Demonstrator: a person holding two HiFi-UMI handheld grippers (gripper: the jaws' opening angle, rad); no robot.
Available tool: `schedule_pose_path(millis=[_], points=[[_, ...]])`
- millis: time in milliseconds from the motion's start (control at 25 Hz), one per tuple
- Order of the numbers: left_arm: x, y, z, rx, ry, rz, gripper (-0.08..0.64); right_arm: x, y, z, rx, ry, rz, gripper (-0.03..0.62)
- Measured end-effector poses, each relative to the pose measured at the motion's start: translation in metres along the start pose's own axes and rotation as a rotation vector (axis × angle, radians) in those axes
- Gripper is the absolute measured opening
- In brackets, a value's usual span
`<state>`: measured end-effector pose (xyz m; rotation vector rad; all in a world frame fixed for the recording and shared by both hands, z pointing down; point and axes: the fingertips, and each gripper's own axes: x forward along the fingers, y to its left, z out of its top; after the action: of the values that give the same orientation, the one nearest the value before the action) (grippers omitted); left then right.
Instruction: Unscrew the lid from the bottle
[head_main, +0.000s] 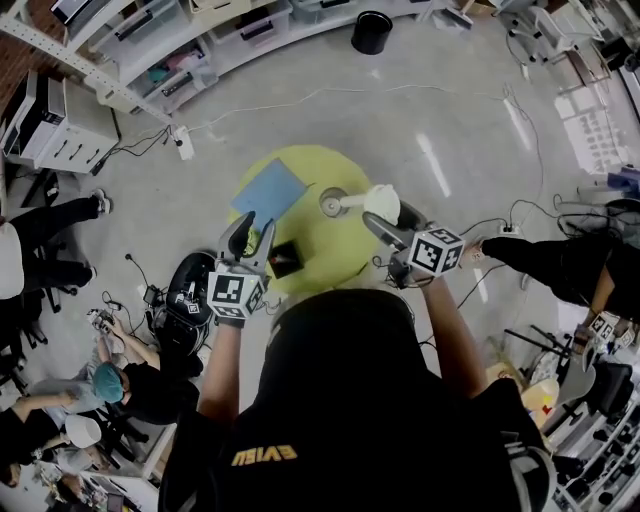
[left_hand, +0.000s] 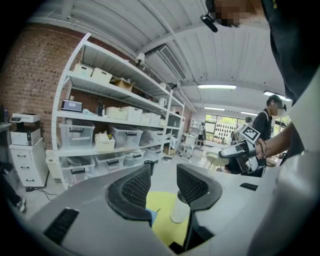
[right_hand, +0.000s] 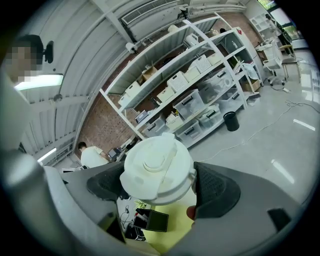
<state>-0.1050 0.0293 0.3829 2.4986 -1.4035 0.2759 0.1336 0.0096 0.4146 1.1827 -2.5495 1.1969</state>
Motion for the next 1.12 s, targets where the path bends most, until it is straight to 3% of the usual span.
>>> schedule_pose_path(millis=[560, 1120], points=[[-0.001, -0.005, -0.001, -0.003, 0.004, 0.003, 0.175, -0.002, -0.002, 0.005, 0.000, -0.003, 0.006, 0.425], [-0.012, 0.026, 0.000, 0.007, 0.003, 0.061, 0.170, -0.005, -0.007, 0.016, -0.015, -0.035, -0.009, 0.425]])
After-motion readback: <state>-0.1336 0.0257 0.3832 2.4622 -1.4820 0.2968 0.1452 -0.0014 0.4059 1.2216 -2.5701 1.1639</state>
